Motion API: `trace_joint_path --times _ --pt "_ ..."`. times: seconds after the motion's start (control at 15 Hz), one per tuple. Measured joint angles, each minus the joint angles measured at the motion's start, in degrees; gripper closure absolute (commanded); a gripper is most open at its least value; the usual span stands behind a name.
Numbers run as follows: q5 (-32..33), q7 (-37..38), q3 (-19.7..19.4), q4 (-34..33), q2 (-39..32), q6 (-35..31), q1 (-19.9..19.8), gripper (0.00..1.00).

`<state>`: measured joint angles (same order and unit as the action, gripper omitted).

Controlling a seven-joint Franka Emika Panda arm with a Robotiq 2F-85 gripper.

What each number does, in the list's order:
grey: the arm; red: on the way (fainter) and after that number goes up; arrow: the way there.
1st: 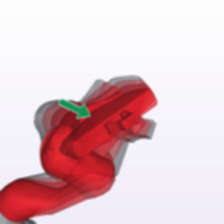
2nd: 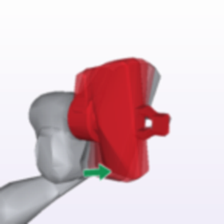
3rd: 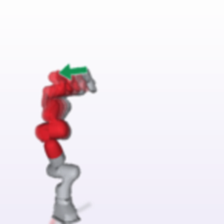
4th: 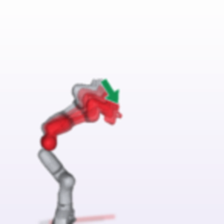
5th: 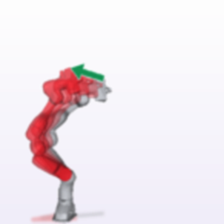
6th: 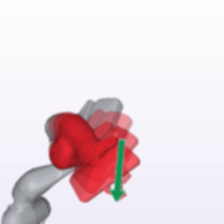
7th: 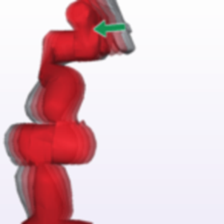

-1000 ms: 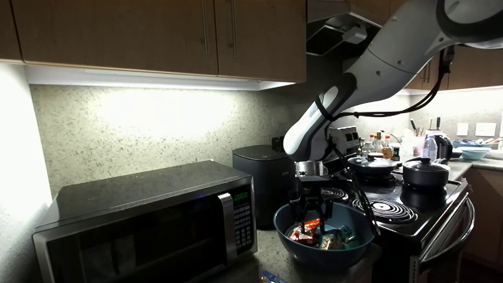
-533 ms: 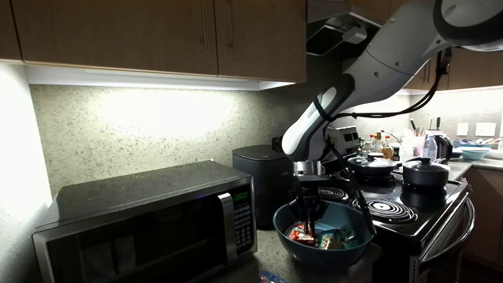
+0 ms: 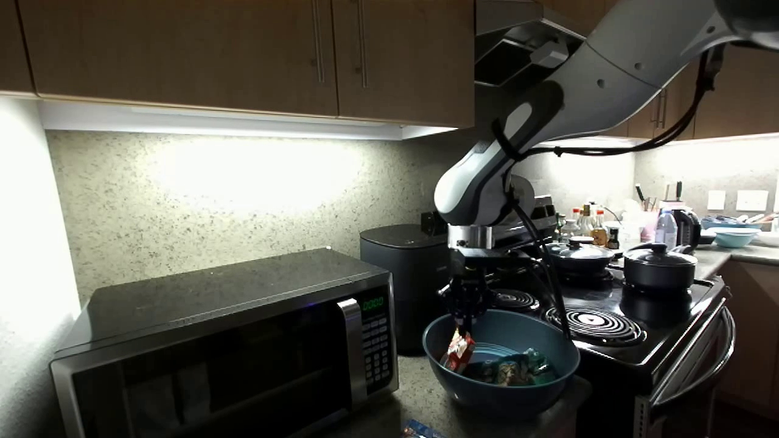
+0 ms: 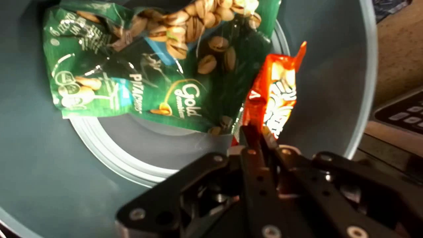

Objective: Remove the wrappers from the bowl

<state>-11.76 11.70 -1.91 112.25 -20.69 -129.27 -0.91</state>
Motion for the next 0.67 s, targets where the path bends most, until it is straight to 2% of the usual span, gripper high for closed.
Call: trace_joint_path --times 0.4,0.67 --pt "-4.6 -11.6 4.3 5.2 11.6 -0.2 0.2 0.93" --pt "-7.7 -17.3 6.4 5.7 15.2 3.0 1.5 0.93"
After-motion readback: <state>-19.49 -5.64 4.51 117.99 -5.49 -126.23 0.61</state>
